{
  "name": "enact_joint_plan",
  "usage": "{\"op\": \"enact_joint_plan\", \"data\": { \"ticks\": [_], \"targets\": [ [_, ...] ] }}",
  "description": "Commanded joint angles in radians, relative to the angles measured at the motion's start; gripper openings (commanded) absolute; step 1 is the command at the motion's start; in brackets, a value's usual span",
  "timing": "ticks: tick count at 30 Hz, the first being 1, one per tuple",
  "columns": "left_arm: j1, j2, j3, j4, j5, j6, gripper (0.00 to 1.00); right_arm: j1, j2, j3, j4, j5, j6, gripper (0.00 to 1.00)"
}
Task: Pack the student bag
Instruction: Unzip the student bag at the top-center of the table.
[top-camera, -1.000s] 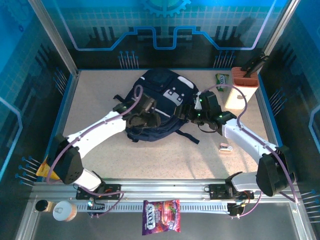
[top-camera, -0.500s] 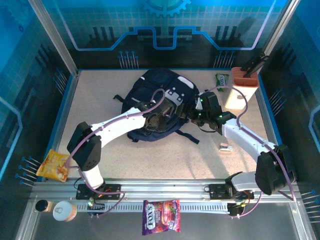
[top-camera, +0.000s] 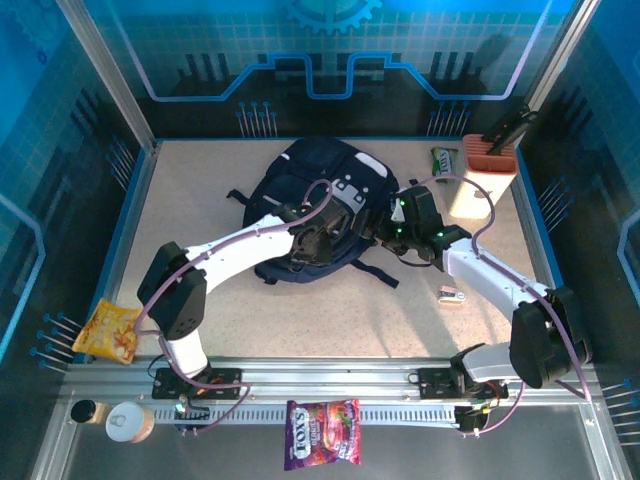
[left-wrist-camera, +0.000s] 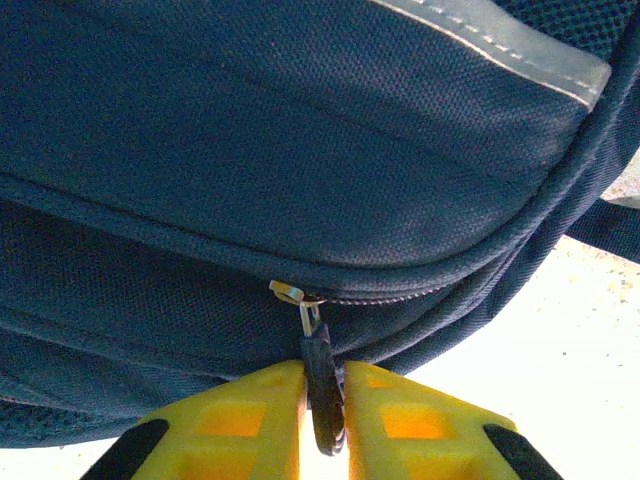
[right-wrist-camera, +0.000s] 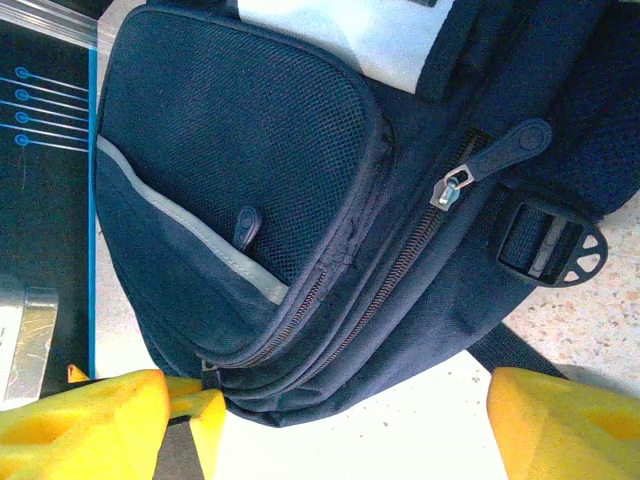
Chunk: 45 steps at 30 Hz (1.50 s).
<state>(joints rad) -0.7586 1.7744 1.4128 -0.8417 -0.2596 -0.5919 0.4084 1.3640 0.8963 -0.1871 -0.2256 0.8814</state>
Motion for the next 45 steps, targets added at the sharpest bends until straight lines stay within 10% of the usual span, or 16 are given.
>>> {"op": "enact_joint_plan", "data": {
  "ticks": [1, 8, 22, 45],
  "targets": [
    [-0.006, 0.021, 0.023, -0.026, -0.034, 0.011, 0.18, -0.014, 0.008, -0.045, 0.064, -0.028, 0.06, 0.81],
    [0.001, 0.027, 0.026, -0.013, -0.032, 0.036, 0.0, -0.001, 0.021, -0.078, 0.117, -0.029, 0.163, 0.77],
    [-0.003, -0.066, -0.008, 0.198, 0.281, 0.093, 0.0, 0.103, 0.152, -0.027, 0.235, 0.006, 0.51, 0.63],
    [-0.004, -0.033, 0.007, 0.173, 0.256, 0.15, 0.0, 0.121, 0.121, -0.023, 0.161, 0.089, 0.526, 0.48]
  ]
}}
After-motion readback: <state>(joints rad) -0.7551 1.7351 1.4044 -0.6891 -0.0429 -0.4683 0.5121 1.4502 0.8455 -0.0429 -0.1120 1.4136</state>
